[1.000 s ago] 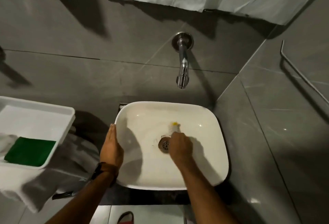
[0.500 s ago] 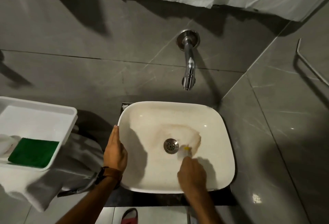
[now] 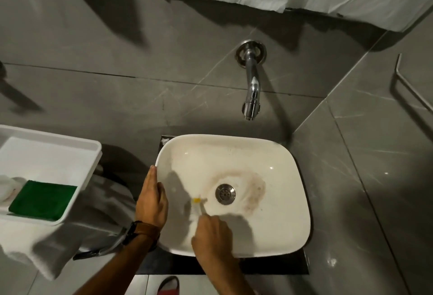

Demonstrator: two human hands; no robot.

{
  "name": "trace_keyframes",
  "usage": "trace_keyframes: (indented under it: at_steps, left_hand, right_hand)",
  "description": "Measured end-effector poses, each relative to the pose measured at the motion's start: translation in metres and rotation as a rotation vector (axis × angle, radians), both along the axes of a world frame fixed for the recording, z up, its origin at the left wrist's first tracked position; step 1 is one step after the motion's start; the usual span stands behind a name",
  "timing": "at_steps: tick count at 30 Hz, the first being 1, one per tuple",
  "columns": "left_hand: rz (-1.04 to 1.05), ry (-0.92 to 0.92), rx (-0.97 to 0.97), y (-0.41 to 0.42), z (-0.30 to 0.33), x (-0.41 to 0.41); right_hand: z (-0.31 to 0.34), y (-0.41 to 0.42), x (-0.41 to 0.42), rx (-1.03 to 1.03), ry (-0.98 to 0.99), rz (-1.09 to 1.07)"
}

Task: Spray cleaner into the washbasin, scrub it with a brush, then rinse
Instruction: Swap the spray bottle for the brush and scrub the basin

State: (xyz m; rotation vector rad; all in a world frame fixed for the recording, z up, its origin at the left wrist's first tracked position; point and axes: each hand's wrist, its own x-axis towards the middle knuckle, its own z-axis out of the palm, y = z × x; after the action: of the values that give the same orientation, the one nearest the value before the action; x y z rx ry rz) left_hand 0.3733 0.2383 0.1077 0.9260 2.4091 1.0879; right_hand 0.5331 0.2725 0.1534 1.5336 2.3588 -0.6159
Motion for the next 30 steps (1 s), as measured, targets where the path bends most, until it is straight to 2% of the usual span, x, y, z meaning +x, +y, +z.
trace_keyframes:
  at_steps: [2, 4, 7, 10, 14, 16, 19, 21, 25, 26, 28, 30]
  left_hand:
    - [-0.001, 0.003, -0.005, 0.001, -0.001, 0.001]
    - [0.009, 0.007, -0.007, 0.002, -0.001, 0.000]
    - [0.012, -0.013, -0.006, 0.002, 0.001, 0.000]
    - [0.012, -0.034, -0.012, 0.001, 0.007, 0.001]
    - [0.009, -0.021, -0.028, 0.002, 0.008, 0.002]
    - [-0.005, -0.007, -0.034, 0.001, 0.008, 0.001]
    - [-0.008, -0.004, -0.034, 0.001, 0.008, 0.002]
    - [0.000, -0.001, -0.029, 0.002, 0.008, 0.002]
    - [0.007, 0.003, -0.046, 0.003, 0.009, 0.003]
    - [0.005, 0.004, -0.046, 0.003, 0.009, 0.003]
    - [-0.003, 0.004, -0.038, 0.003, 0.010, 0.004]
    - [-0.001, 0.007, -0.037, 0.004, 0.011, 0.004]
  right_hand:
    - [-0.002, 0.036, -0.035, 0.089, 0.042, 0.058]
    - [0.001, 0.086, -0.044, 0.149, 0.036, -0.006]
    - [0.000, 0.126, 0.012, 0.166, -0.027, -0.242]
    - [-0.003, 0.100, 0.083, 0.175, -0.083, -0.401]
    - [-0.022, 0.037, 0.054, -0.073, -0.009, -0.256]
    - [-0.026, 0.034, 0.013, -0.076, 0.080, -0.149]
    - [-0.033, 0.072, -0.032, -0.002, 0.194, -0.040]
    - [-0.040, 0.102, -0.035, 0.033, 0.239, -0.202]
    - [-0.056, 0.119, 0.000, 0.187, 0.481, -0.821]
    - [-0.061, 0.119, 0.005, 0.248, 0.529, -0.895]
    - [-0.067, 0.122, 0.001, 0.316, 0.546, -0.848]
    - [-0.066, 0.120, -0.014, 0.308, 0.488, -0.642]
